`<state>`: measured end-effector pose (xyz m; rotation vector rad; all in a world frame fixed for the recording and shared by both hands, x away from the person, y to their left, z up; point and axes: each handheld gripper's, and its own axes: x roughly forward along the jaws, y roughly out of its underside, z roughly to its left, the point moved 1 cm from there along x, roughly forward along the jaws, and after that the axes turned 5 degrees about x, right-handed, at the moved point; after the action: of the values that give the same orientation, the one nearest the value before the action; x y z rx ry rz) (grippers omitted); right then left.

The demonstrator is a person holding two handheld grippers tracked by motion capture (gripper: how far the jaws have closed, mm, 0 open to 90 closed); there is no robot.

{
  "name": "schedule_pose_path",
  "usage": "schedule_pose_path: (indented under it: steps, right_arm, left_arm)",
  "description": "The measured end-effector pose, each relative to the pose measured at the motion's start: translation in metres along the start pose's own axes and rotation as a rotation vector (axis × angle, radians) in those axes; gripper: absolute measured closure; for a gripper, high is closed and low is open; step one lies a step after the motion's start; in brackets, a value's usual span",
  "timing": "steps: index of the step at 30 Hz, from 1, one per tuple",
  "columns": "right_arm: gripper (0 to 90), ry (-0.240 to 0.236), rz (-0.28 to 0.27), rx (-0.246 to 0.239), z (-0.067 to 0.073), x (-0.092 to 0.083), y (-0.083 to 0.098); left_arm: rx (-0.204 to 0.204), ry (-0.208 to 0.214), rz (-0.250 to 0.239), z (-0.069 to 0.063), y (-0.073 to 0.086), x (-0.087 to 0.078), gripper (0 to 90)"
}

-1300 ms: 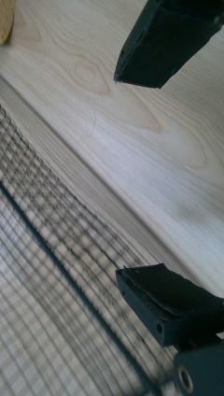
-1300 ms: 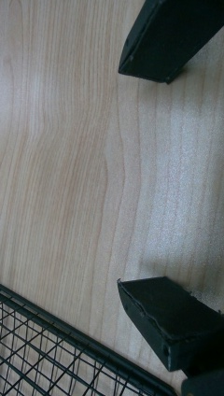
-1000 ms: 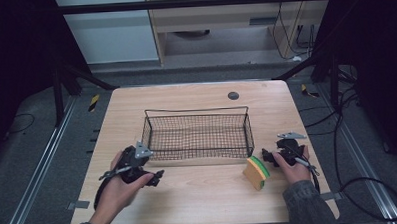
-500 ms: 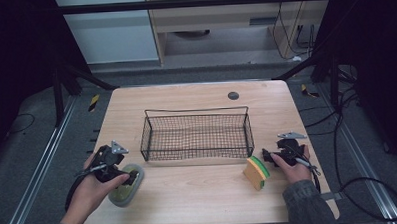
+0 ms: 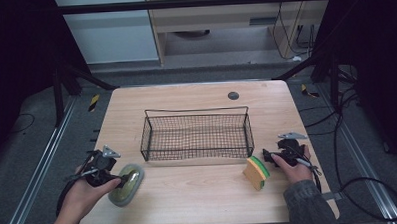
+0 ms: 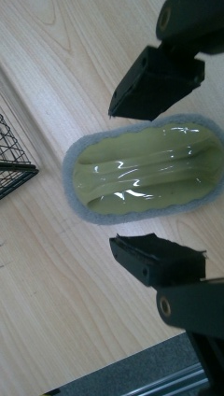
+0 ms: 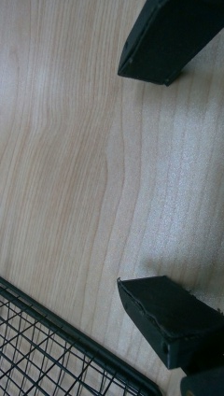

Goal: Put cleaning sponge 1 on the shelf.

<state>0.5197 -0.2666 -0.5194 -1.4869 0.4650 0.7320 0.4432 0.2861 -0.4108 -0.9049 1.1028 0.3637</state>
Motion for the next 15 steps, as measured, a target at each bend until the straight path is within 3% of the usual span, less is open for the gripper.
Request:
schedule_pose_path:
  steps: [4, 9, 15]
  right_arm:
    - [1.2, -0.001, 0.0, -0.001, 0.0, 0.0, 0.0]
    - [1.2, -0.003, -0.001, -0.001, 0.0, 0.0, 0.0]
    - [1.2, -0.003, 0.0, 0.01, 0.001, -0.001, 0.0]
  left_arm:
    - [-0.004, 0.005, 0.012, -0.001, 0.003, -0.001, 38.4]
    - [-0.017, 0.01, 0.028, 0.002, 0.005, 0.003, 39.0]
    - [-0.034, 0.054, 0.053, 0.004, 0.002, 0.013, 40.4]
